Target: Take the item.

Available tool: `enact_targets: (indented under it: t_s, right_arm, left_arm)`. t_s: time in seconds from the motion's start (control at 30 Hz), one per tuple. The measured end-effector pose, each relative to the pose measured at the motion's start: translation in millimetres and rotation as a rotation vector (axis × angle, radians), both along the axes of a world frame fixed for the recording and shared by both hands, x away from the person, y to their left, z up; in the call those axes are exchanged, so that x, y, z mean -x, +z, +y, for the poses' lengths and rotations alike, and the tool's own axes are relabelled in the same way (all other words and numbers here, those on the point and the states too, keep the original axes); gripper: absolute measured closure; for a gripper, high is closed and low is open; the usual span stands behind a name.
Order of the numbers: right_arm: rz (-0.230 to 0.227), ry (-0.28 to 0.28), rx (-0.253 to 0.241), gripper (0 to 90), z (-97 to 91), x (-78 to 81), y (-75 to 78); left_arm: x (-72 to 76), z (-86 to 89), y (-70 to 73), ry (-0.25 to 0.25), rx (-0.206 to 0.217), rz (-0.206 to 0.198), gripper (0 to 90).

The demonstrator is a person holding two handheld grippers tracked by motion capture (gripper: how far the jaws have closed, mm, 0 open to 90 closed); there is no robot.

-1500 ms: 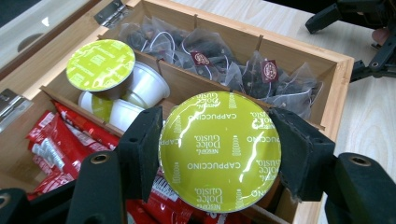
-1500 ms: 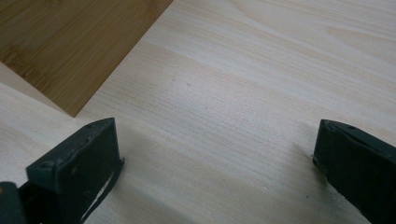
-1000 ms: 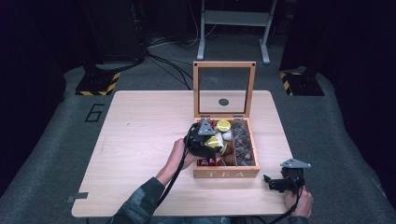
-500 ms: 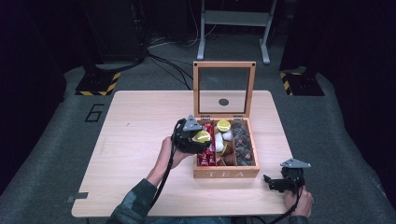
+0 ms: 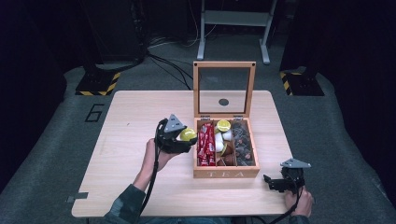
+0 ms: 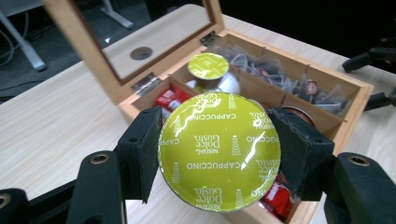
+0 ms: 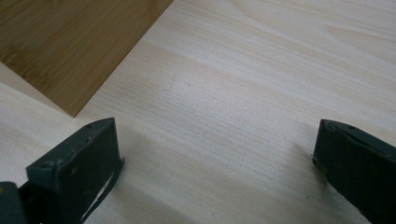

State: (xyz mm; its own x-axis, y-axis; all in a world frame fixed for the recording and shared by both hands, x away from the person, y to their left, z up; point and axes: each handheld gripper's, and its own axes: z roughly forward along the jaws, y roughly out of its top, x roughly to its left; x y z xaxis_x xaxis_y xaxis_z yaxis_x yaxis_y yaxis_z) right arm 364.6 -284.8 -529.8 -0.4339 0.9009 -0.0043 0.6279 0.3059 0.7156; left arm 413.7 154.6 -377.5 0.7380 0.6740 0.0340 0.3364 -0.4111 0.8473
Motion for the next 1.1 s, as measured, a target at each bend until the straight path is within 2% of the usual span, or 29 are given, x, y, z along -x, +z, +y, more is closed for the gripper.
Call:
enact_targets:
  t_s: [0.2,0.63,0.8,0.9,0.93,1.1]
  right_arm:
    - [0.0,-0.001,-0.001,0.0,0.1,0.0,-0.1]
    - [0.0,0.0,-0.001,0.0,0.1,0.0,-0.1]
    - [0.0,0.0,-0.001,0.0,0.1,0.0,-0.1]
    - [0.0,0.001,-0.001,0.0,0.1,0.0,-0.1]
    - [0.0,0.001,-0.001,0.0,0.0,-0.1,-0.1]
    - [0.0,0.0,-0.001,0.0,0.1,0.0,-0.1]
  left_arm:
    - [-0.9,18.5,-0.7,0.045,0.024,-0.009,37.8]
    - [-4.0,51.5,-5.5,0.116,0.021,-0.01,37.9]
    - [-6.0,63.8,-13.0,0.154,0.009,-0.01,37.9]
    - [-9.4,75.0,-19.0,0.189,0.016,0.002,37.9]
    - [-12.9,83.3,-24.0,0.212,0.02,0.017,37.9]
    - [-20.0,97.3,-35.6,0.262,0.022,0.032,37.9]
